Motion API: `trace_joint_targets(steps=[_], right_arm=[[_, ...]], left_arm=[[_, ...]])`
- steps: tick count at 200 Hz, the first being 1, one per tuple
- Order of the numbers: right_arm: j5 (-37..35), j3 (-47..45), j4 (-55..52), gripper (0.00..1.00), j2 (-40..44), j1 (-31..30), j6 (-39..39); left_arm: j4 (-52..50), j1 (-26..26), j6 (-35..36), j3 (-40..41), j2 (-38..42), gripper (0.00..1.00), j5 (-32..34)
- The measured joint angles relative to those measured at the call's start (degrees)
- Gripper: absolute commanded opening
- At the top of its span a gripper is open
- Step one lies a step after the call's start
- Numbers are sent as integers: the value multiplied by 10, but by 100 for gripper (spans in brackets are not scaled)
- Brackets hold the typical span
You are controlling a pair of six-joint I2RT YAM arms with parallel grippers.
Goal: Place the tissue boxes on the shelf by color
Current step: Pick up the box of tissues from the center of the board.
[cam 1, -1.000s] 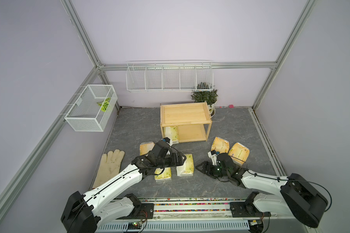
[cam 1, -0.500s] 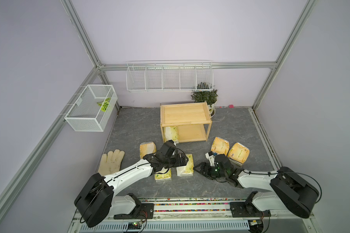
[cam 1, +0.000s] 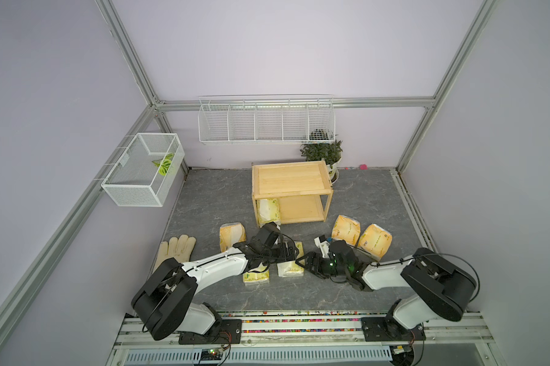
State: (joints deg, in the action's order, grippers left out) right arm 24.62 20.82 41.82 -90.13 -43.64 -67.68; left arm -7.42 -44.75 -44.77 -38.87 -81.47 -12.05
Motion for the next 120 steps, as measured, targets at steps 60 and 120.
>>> trace_joint_targets(steps=[60,120], right_arm=[[37,6,163,73,-102,-14,-49],[37,-9,187,46,-110,-18,-68]], left_arm=[[39,0,-12,14,-9,100,0],[45,0,-16,24,-7,100,-2]])
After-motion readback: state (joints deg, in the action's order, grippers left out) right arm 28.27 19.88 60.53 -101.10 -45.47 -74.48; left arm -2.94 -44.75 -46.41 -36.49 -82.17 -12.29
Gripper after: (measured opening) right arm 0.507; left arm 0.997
